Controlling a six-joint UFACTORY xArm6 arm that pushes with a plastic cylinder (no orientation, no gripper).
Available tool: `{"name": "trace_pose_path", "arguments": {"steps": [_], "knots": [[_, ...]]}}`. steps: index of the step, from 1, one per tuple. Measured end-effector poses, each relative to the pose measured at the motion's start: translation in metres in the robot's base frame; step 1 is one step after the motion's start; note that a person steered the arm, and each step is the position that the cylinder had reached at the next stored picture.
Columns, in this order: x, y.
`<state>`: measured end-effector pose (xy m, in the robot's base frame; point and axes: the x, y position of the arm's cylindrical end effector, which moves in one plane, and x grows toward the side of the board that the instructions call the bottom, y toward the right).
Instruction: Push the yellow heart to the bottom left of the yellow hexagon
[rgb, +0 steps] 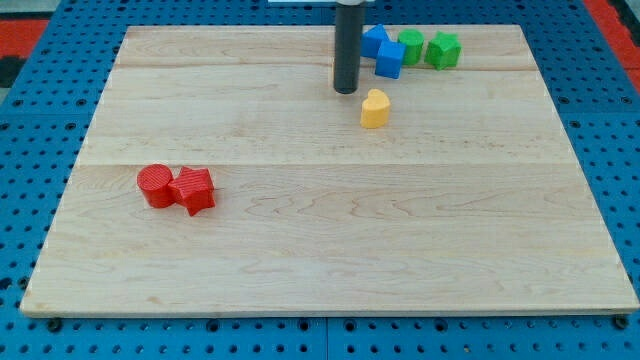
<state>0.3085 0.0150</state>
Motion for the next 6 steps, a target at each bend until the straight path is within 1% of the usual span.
{"name": "trace_pose_path", "arguments": {"steps": [1,2,3,4,5,6], "knots": [[-0.039,-0.027],[-0.021,0.016],[-0.020,0.019],[0.009,-0.046],[0.070,-0.060],[0.097,0.018]]}}
